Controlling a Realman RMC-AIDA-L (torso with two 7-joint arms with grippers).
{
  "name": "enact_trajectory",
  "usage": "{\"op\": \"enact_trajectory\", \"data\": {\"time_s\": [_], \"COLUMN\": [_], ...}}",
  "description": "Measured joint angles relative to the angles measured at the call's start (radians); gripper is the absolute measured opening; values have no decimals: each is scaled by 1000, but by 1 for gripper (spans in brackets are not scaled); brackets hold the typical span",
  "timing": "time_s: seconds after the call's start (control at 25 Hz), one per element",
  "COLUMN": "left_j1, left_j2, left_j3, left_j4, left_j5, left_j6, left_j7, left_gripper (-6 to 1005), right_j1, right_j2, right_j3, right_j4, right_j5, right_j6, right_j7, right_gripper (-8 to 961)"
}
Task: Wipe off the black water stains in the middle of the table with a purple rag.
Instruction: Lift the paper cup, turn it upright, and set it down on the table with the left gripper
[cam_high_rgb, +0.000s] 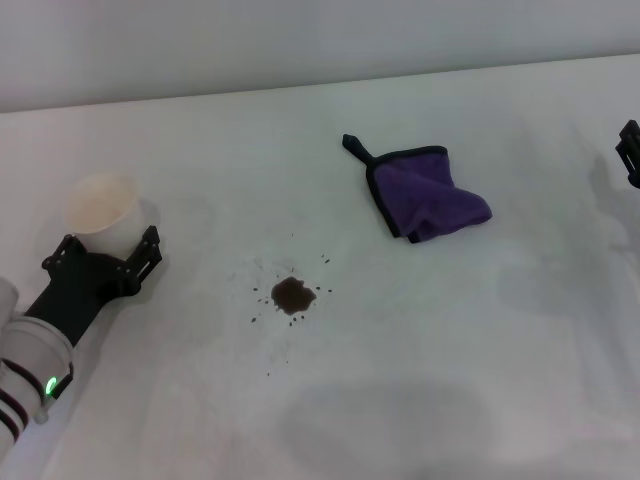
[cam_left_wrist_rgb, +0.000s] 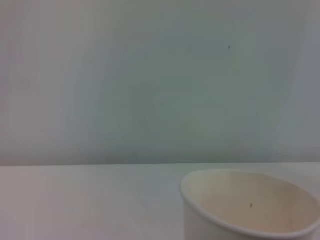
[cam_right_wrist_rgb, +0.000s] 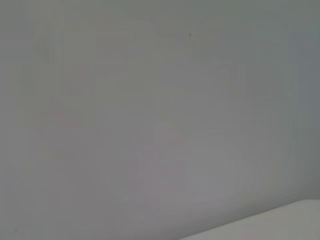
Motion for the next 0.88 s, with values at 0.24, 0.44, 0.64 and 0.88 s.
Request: {"op": "enact_trajectory", "data": {"time_s": [0.24,0.44,0.64,0.88], "left_j1": [3,2,3,11], "left_j2": [0,3,1,1], "left_j3": [0,0,0,-1], "left_j4": [2,3,4,14], "left_j5": [0,53,103,107], "left_j6": [0,0,5,12], "left_j7": [0,0,1,2], "left_gripper": [773,773,794,878], "right_j1": [-2,-2,-5,-17], "right_j2": [0,-1,-2,-2], "right_j3": [0,0,0,0], "right_j4": [0,0,-1,-1], "right_j5": [0,0,0,0], "right_j6": [0,-1,-1,1], "right_j7": [0,0,0,0], "right_gripper": [713,713,713,712]}}
